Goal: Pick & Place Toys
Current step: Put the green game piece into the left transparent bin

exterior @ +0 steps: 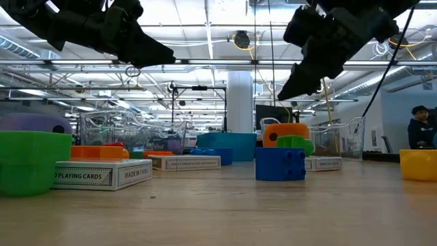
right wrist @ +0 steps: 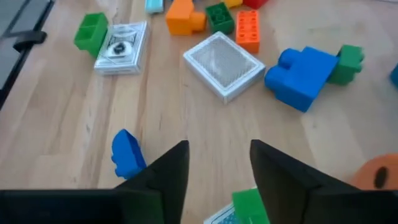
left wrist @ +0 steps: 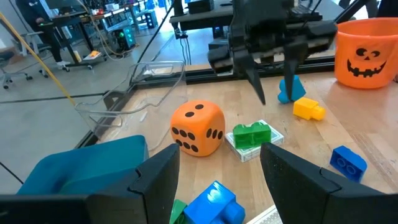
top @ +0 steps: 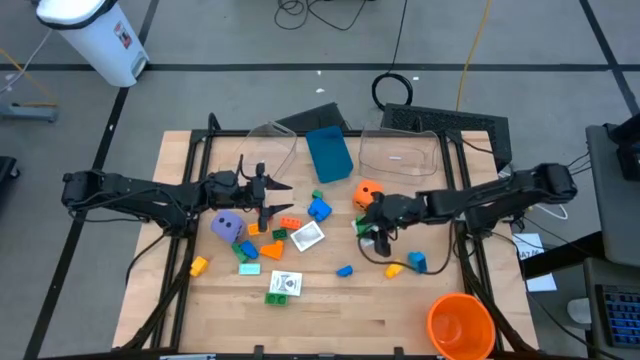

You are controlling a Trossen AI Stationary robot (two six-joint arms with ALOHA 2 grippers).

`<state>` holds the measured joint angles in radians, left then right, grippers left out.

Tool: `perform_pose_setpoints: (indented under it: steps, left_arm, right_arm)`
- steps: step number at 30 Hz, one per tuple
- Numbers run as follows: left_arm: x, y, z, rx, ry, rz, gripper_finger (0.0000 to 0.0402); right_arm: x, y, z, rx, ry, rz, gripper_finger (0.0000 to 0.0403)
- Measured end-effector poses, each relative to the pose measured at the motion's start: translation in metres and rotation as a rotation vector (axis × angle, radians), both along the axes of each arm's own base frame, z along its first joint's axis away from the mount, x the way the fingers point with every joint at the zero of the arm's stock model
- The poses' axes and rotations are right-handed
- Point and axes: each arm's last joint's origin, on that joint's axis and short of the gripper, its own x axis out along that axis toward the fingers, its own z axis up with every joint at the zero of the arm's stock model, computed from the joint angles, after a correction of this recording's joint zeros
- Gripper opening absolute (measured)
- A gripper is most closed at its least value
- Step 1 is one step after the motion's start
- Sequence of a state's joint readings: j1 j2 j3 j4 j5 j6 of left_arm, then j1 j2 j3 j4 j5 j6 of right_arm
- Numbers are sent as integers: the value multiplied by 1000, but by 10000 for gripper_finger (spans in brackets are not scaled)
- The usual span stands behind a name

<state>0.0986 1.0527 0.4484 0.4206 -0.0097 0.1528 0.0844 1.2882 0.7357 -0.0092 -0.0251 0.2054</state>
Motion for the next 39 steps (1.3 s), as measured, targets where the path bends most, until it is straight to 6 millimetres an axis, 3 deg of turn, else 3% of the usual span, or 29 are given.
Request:
perform_pose_setpoints:
  steps: [7,17,26,32,39]
  left_arm:
    - [0,0,0,10,1,-2,230]
    - [0,0,0,19,3,-4,230]
    - [0,0,-1,3,7,-1,230]
    - [0,0,-1,2,7,-1,230]
    - [0,0,-1,2,6,-1,230]
  right_arm:
    - [17,8,-8,-5,-83,32,203]
    - [22,3,-33,-9,40,11,203]
    - [-5,0,-42,10,348,-38,192]
    - [-29,-2,-27,29,416,-75,189]
    - [-52,-8,-3,-38,372,-175,179]
